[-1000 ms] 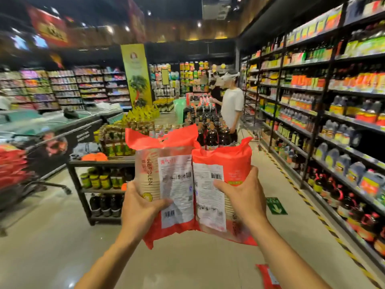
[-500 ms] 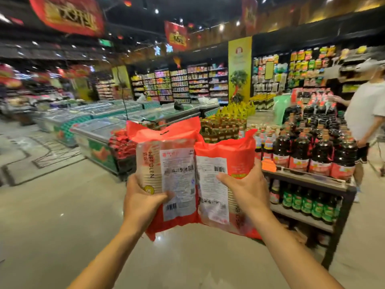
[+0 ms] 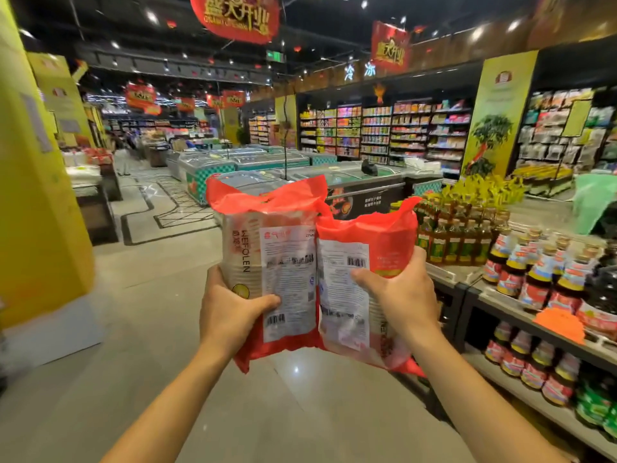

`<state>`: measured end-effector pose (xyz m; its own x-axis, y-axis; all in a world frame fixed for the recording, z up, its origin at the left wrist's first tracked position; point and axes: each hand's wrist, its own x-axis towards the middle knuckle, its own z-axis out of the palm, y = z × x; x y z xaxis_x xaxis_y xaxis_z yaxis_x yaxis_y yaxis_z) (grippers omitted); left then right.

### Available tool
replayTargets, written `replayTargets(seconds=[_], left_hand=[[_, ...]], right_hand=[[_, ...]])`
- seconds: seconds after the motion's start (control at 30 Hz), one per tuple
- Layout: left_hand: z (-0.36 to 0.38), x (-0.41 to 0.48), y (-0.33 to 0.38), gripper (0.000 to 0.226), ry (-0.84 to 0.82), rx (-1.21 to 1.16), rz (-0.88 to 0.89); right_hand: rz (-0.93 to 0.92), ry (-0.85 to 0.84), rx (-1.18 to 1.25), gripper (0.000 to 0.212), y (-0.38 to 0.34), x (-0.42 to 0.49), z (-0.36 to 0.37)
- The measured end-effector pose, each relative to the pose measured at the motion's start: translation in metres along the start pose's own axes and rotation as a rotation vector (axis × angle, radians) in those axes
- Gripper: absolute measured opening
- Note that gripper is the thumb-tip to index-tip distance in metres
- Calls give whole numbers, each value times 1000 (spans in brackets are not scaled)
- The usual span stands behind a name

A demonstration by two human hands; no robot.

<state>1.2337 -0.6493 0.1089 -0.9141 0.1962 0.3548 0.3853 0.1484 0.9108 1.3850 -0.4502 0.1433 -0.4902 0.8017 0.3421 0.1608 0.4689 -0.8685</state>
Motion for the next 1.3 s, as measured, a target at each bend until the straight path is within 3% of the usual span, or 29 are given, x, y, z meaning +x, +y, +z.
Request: replayTargets(seconds=[0.8, 1.3], left_hand=[[61, 260, -117, 90, 56, 32, -113], [173, 465, -159, 83, 136, 111, -113]], right_hand=[[13, -78, 24, 68, 18, 221, 220], [-1, -184, 57, 73, 57, 453, 345]])
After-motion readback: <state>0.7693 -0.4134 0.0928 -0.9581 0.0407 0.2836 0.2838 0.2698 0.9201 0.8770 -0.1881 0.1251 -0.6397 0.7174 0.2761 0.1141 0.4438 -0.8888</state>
